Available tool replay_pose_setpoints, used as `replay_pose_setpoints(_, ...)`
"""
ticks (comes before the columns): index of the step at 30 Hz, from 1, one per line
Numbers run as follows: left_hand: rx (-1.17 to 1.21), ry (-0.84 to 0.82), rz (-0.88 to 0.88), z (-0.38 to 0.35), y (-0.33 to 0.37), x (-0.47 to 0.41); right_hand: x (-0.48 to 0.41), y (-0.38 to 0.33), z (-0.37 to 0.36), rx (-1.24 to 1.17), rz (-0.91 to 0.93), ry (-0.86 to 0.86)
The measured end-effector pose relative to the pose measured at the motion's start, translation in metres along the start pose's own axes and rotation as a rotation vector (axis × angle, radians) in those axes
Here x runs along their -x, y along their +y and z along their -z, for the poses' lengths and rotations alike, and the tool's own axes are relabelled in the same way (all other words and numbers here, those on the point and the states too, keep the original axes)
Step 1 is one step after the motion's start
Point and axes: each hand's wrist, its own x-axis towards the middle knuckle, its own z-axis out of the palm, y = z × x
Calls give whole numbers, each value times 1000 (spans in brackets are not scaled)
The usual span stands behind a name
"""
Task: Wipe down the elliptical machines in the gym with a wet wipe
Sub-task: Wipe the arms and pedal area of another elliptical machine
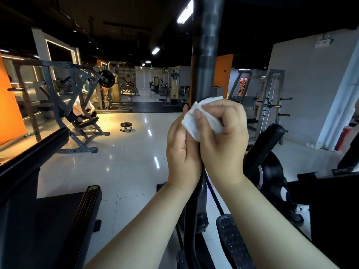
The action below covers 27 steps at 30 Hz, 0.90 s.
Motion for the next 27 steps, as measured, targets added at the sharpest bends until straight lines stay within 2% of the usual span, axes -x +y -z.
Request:
replay_pose_setpoints(3, -62, 34, 34, 1, -5, 3, 3, -1, -4, -98, -154, 121)
replay_pose_setpoints(7, 115, 7, 67, -1, 9, -2, 6, -4, -1, -23, 38, -33)
replay_pose_setpoints(9, 63, 9, 40, -1, 9, -2, 4, -1, 4, -2, 83, -72)
replay_pose_setpoints(11, -75, 3, 15, 2, -3, 3, 1, 3, 4, -18, -3, -2)
replay_pose_setpoints(14, -101, 17, 27, 1, -9, 5, 5, -1, -2, -100, -167, 94)
replay_pose_setpoints(20, -38, 14, 4, 2, -10, 3, 7, 1, 5, 73, 120, -104)
replay_pose_setpoints(22, -91, 26, 29, 2, -9, 3, 5, 4, 3, 29, 1, 1)
replay_pose_setpoints(24, -133, 17, 1, 2, -11, 6, 6, 5, 0, -85, -261, 132)
replay_pose_setpoints(25, -144, 13, -12, 2, -10, 6, 8, 6, 0, -108, -319, 152)
replay_pose_setpoints(27, -148, 14, -18, 3, -10, 5, 13, 4, 1, -94, -239, 136)
